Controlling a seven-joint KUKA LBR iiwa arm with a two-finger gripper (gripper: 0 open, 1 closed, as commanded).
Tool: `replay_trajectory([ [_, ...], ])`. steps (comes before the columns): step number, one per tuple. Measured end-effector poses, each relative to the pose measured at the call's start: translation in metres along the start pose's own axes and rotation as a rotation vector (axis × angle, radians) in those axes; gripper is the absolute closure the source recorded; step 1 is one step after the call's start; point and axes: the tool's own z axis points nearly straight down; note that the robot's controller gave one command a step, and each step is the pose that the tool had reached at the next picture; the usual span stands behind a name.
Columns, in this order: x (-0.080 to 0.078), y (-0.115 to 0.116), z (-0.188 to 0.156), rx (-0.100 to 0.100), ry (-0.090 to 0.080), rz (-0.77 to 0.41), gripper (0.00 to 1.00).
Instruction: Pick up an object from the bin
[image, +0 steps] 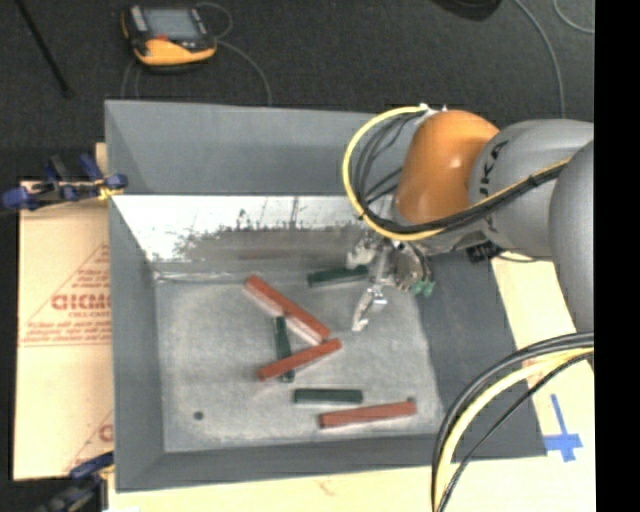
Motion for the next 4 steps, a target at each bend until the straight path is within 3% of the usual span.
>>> replay_trajectory([
  [1, -0.010, -0.002, -0.042, -0.002, -0.004, 0.200, 0.00],
  [2, 0.005, 0.066, 0.017, -0.001, -0.007, 0.095, 0.00],
  [3, -0.020, 0.012, 0.030, -0.018, -0.009, 0.469, 1.00],
  [4, -0.020, 0.013, 0.029, -0.015, -0.011, 0.465, 1.00],
])
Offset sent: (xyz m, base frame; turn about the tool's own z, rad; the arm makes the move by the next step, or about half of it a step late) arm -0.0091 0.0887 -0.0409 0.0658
